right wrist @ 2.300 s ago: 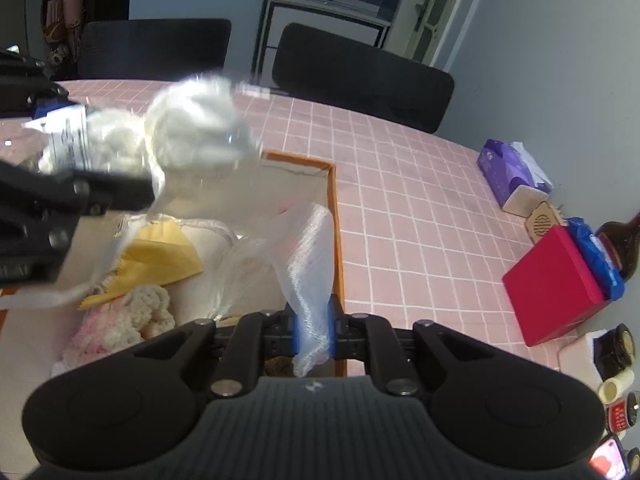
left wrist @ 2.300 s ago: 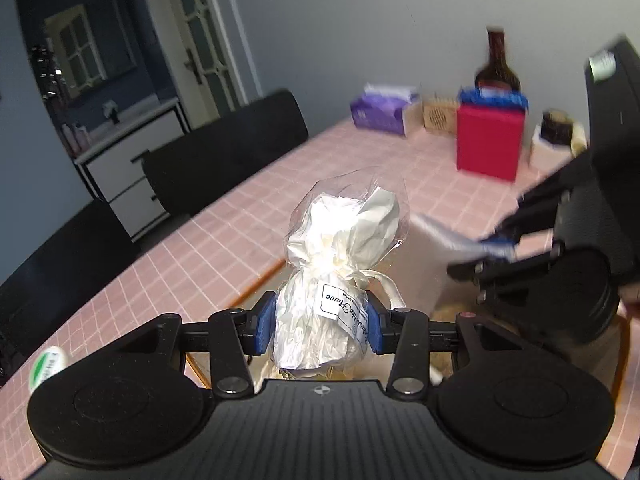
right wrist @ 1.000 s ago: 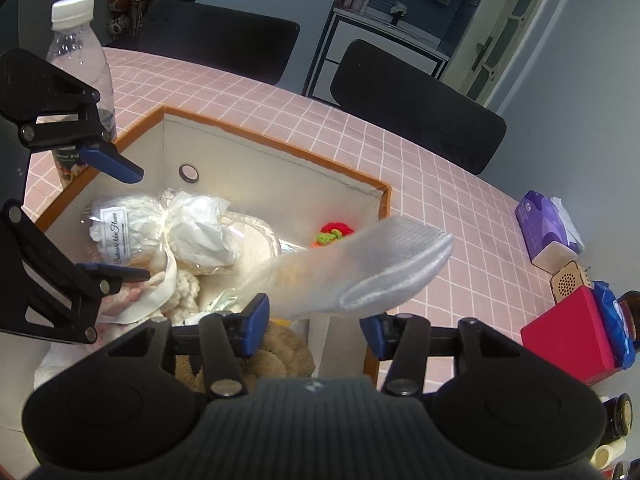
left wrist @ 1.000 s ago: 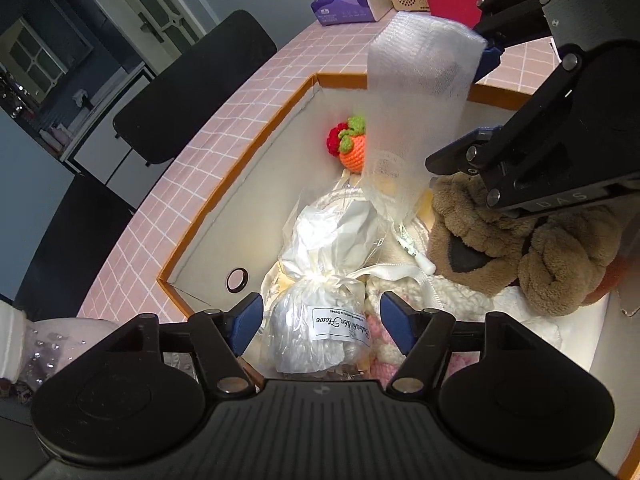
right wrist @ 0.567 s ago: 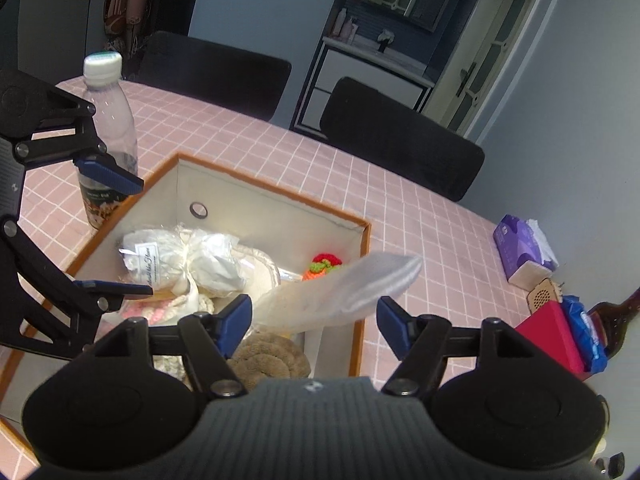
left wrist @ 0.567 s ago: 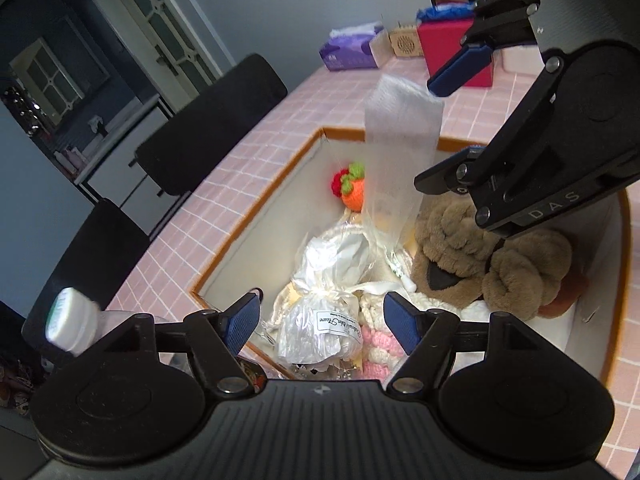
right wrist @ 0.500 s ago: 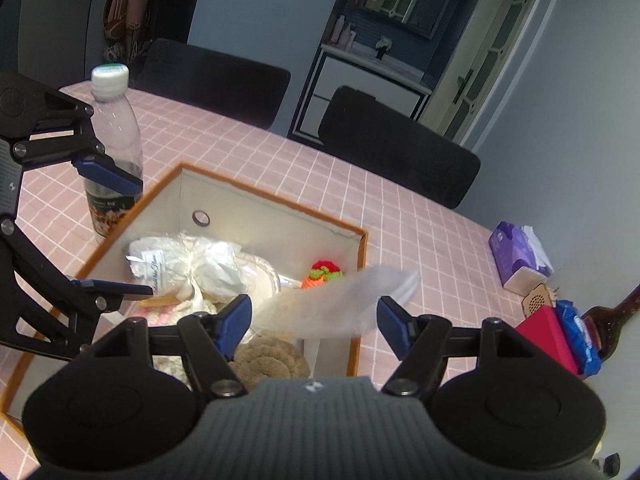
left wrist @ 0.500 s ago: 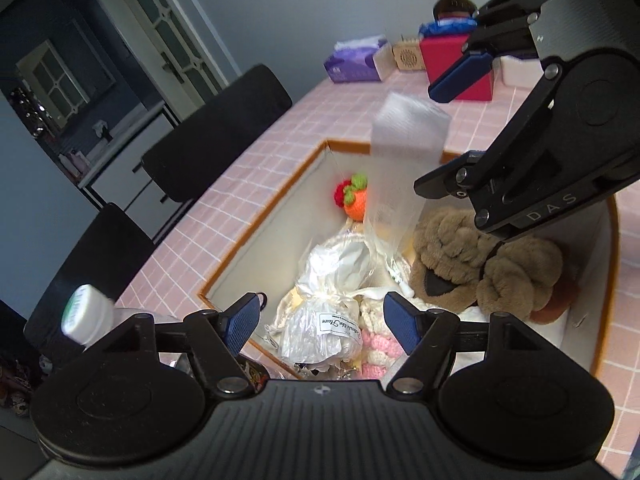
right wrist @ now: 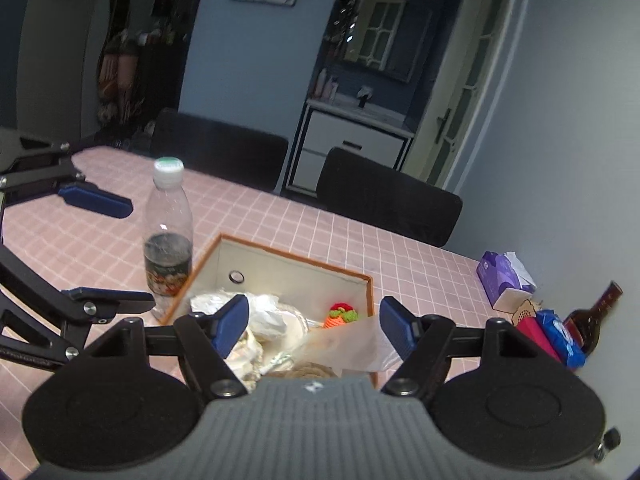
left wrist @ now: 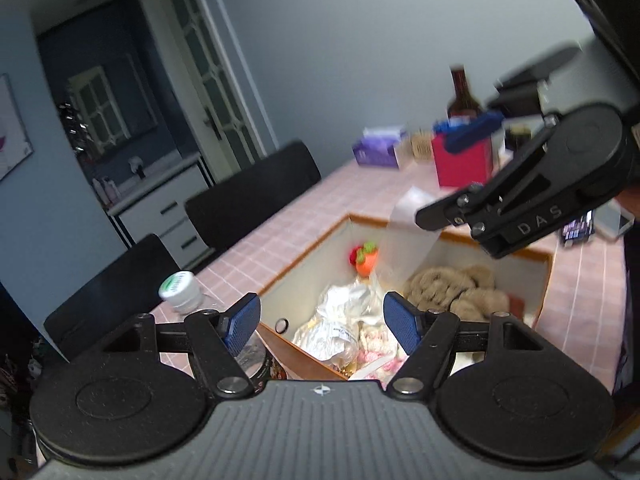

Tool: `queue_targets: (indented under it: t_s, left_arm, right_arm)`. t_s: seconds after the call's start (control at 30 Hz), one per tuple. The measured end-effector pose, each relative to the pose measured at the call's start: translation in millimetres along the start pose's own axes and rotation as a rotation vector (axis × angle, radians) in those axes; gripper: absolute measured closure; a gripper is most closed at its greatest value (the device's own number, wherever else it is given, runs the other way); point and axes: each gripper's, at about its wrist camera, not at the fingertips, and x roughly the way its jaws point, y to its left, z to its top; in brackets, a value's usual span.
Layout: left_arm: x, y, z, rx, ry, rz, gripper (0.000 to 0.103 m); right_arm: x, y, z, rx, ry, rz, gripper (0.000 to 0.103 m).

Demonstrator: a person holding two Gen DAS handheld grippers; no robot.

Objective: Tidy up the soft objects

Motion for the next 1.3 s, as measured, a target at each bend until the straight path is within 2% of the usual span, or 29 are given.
queue_targets:
  t_s: [0.07, 0.13, 0.23, 0.33, 0.43, 0.53, 0.7, 0.77, 0.83, 1.3]
  left_arm:
    - [-16, 2, -6, -0.033, -0.049, 0.013, 0.020]
    - [-34, 2, -14, -0.066, -0.111, 0.032, 0.020]
    - [-57, -2, -29, -0.097, -0.188, 0.095, 0.021]
    - [-78, -7, -48, -0.139, -0.255, 0.166, 0.021]
    - [-96, -11, -70, -0.237, -0.347, 0.247, 0.020]
    - [-104, -15, -88, -0.303, -0.380, 0.311, 0.013]
    - [-107, -26, -113, -0.325, -0.356, 0.435, 0.009]
    - [-106, -29, -124, -0.342, -0.343, 0.468, 0.004]
    - [-109, -33, -136, -0.360, -0.340, 0.492, 0.003]
    - [-104, -30, -182, -0.477, -0.186, 0.458, 0.003]
  right_arm:
    - [-18, 6, -6, 0.046, -0.048, -0.007, 0.019]
    - [-37, 14, -14, 0.079, -0.093, -0.024, 0.017]
    - [-61, 31, -32, 0.123, -0.154, -0.043, 0.008]
    - [-77, 53, -54, 0.143, -0.205, -0.053, 0.007]
    - [-84, 78, -78, 0.154, -0.262, -0.106, 0.007]
    - [-86, 97, -98, 0.216, -0.306, -0.136, 0.006]
    - [-81, 128, -122, 0.295, -0.355, -0.188, 0.004]
    - [-77, 139, -131, 0.306, -0.362, -0.215, 0.003]
    - [-72, 149, -141, 0.304, -0.349, -0.243, 0.003]
    - [-46, 164, -184, 0.394, -0.235, -0.209, 0.003]
